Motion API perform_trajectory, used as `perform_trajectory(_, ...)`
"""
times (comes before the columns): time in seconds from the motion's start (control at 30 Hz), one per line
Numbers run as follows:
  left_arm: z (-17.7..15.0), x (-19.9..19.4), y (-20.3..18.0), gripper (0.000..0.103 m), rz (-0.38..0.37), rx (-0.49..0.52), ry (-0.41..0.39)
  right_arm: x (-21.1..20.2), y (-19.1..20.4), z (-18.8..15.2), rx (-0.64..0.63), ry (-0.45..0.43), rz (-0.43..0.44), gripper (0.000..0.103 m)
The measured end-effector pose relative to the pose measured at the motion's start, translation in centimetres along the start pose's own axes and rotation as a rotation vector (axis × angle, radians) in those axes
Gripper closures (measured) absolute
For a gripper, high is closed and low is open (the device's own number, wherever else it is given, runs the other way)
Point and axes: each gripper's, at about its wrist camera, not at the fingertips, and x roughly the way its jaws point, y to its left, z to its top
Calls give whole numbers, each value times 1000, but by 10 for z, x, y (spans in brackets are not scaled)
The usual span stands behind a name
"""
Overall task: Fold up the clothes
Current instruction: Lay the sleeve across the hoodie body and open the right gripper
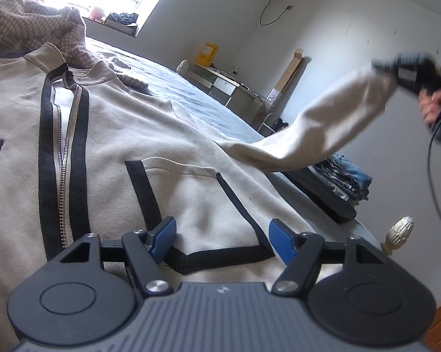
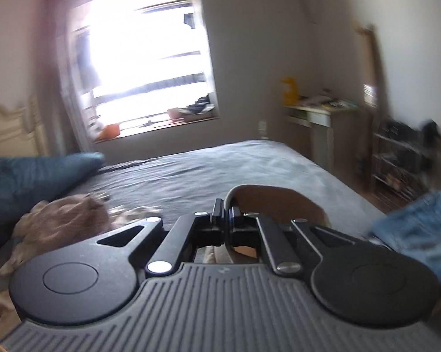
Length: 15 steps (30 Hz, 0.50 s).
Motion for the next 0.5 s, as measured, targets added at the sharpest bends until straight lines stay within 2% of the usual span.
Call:
perform_trajectory(0.23, 2, -2, 1, 32, -5, -24, -6, -5, 163, 12, -269, 44, 243, 101)
perform_trajectory(0.33, 6, -21, 15, 29, -78, -168, -60, -4, 223, 2, -383, 80, 317, 101)
perform_trajectory(0.4, 8, -44, 24, 27, -101, -254, -109, -4, 258, -9, -460, 112, 359, 101)
perform_trajectory(0.43, 9, -56, 29, 27, -106, -294, -134, -3, 273, -16, -486, 128, 376, 101)
perform_trajectory(0.5, 10, -87, 41, 27, -58, -338, -181, -5, 298, -30, -524, 164, 419, 101)
